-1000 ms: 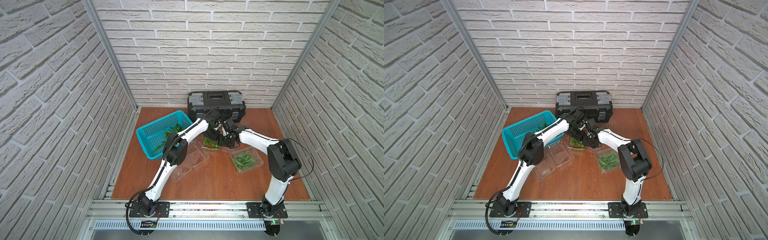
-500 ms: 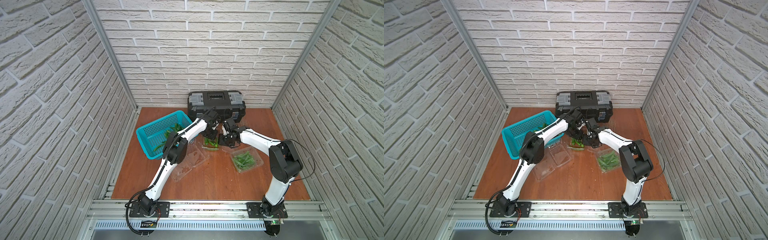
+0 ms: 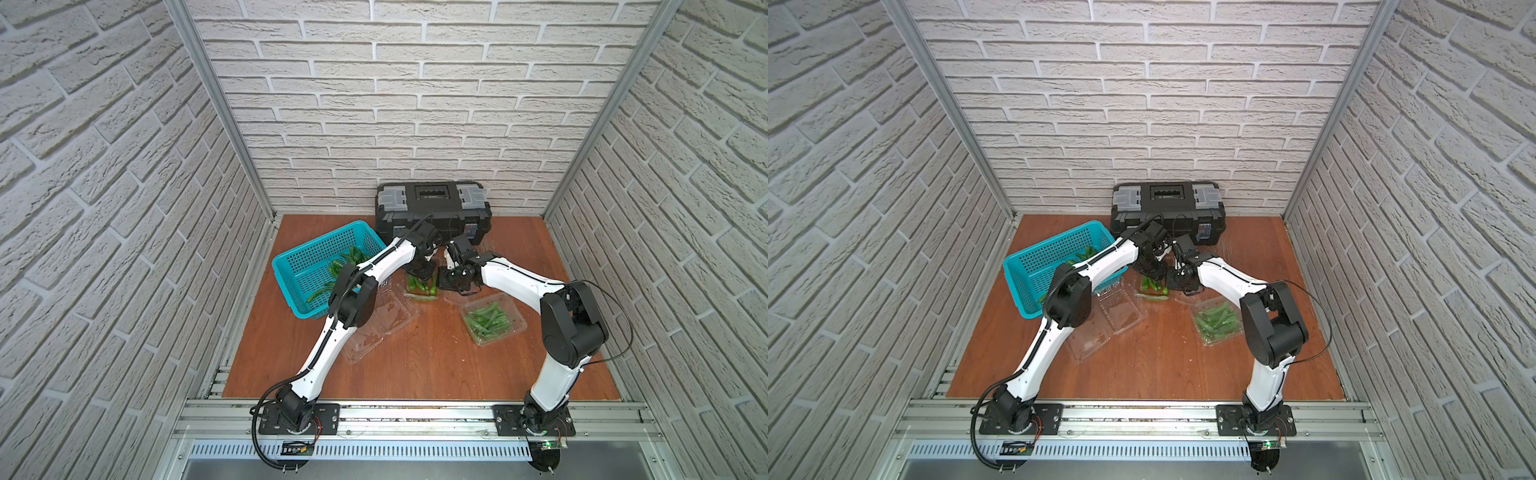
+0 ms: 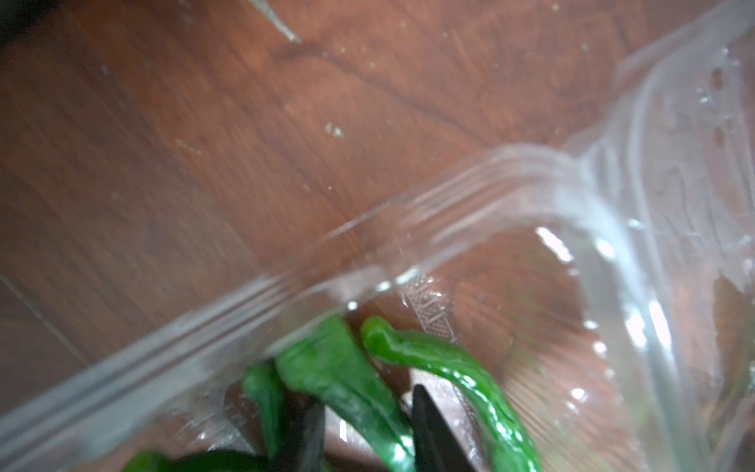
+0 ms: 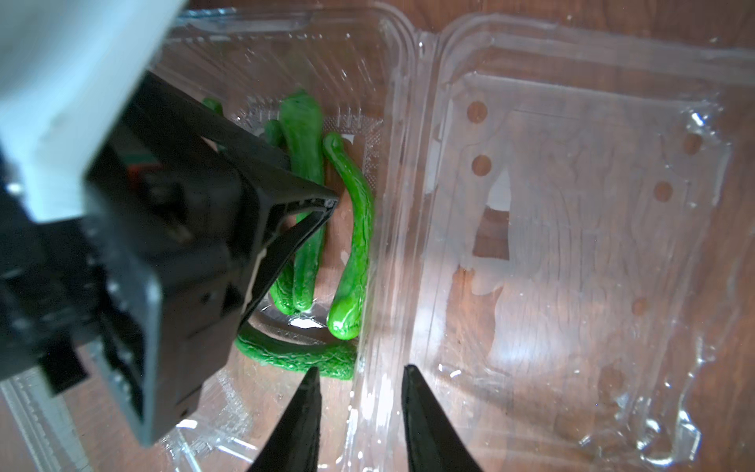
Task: Take small green peppers out of containers
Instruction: Pick up the green pepper from the packing box, then place the green pepper in the basket.
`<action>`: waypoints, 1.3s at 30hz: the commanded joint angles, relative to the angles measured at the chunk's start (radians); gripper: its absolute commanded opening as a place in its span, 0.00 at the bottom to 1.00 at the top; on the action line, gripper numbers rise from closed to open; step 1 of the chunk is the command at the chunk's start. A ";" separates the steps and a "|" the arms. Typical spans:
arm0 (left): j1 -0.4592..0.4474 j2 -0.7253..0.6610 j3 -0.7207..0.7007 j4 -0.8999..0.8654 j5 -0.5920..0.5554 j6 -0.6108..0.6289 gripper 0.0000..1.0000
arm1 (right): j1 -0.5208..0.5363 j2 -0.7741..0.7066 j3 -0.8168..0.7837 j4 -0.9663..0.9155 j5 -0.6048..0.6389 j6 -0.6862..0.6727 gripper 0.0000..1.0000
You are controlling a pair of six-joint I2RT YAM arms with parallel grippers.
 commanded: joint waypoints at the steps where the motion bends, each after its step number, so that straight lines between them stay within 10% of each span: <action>1: -0.004 0.033 0.017 -0.036 0.005 0.000 0.21 | 0.008 -0.045 0.021 0.021 0.013 -0.017 0.35; 8: 0.003 -0.011 0.018 0.017 0.078 -0.031 0.00 | 0.008 -0.053 0.024 0.017 0.023 -0.025 0.35; 15: 0.026 -0.149 -0.065 0.122 0.084 -0.095 0.00 | 0.010 -0.076 0.018 0.035 0.031 -0.037 0.35; 23: 0.079 -0.456 -0.393 0.395 0.022 -0.183 0.00 | 0.040 -0.078 0.022 0.113 -0.007 -0.077 0.35; 37: 0.415 -0.987 -1.222 0.583 -0.412 -0.727 0.00 | 0.130 0.163 0.198 0.065 -0.026 -0.133 0.35; 38: 0.422 -1.004 -1.242 0.560 -0.453 -0.755 0.02 | 0.131 0.170 0.203 0.065 -0.025 -0.133 0.35; 39: 0.425 -1.014 -1.255 0.556 -0.475 -0.765 0.26 | 0.133 0.170 0.204 0.065 -0.024 -0.134 0.35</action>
